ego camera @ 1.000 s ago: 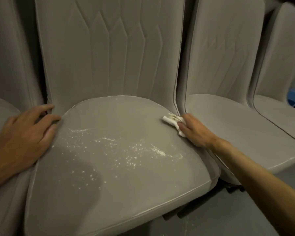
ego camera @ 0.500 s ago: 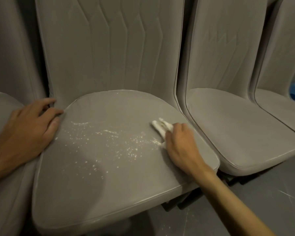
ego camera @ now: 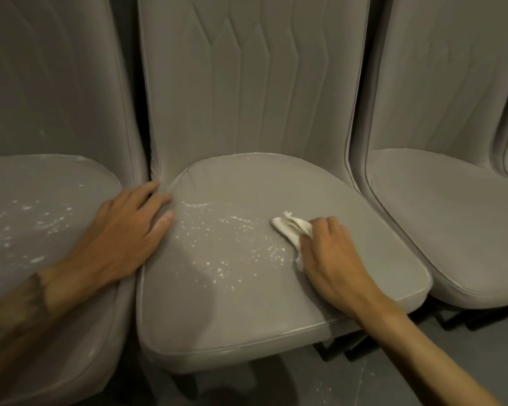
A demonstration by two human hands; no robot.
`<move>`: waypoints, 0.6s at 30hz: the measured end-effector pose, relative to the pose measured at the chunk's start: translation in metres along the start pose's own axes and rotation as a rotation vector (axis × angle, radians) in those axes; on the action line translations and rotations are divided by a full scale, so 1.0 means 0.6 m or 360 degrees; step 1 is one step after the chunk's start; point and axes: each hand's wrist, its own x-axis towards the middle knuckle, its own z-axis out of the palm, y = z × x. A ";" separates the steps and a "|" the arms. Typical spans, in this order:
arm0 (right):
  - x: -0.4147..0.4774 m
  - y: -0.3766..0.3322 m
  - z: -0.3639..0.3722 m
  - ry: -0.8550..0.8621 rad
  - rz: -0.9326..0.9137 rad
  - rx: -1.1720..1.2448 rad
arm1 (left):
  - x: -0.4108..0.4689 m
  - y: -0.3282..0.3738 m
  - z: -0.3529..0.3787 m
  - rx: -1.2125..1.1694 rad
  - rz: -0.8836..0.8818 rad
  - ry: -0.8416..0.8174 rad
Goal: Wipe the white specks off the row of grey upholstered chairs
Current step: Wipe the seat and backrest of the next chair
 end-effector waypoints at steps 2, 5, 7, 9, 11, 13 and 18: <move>0.007 0.033 -0.005 -0.0066 0.0059 -0.0019 | -0.012 0.000 0.000 -0.0007 -0.0057 -0.0012; 0.017 0.069 -0.023 -0.0011 0.0246 -0.0115 | -0.018 0.005 0.002 -0.0036 -0.0098 0.0014; 0.017 0.044 -0.022 -0.0022 0.0238 -0.0193 | -0.019 0.010 0.002 -0.0022 -0.0078 0.0025; 0.007 -0.003 -0.007 -0.0061 0.0091 -0.0158 | -0.020 0.012 0.000 -0.0025 -0.0077 0.0022; -0.005 -0.038 0.002 -0.0107 -0.0051 -0.0017 | -0.022 0.014 0.000 -0.0032 -0.0083 0.0006; -0.006 -0.033 0.000 -0.0158 -0.0126 0.0047 | -0.023 0.015 -0.002 -0.0040 -0.0084 -0.0003; 0.012 0.029 -0.029 -0.0138 0.0272 -0.0184 | -0.025 0.021 -0.008 -0.0058 -0.0103 -0.0011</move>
